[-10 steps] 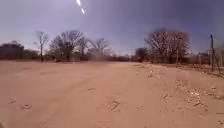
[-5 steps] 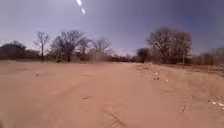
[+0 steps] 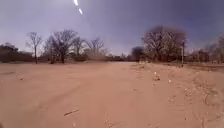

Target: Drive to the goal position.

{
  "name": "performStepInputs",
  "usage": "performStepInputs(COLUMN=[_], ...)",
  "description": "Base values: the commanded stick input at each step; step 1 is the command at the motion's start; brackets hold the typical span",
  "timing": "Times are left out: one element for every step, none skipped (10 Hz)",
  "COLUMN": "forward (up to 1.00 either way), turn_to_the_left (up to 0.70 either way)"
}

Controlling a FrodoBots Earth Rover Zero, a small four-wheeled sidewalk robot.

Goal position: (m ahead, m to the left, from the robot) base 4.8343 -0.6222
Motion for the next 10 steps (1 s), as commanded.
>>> performStepInputs(forward=[1.0,1.0,1.0,1.0,1.0,1.0,1.0,1.0,1.0,1.0], turn_to_the_left=[0.0,0.0,0.0,0.0,0.0,0.0,0.0,0.0,0.0,0.0])
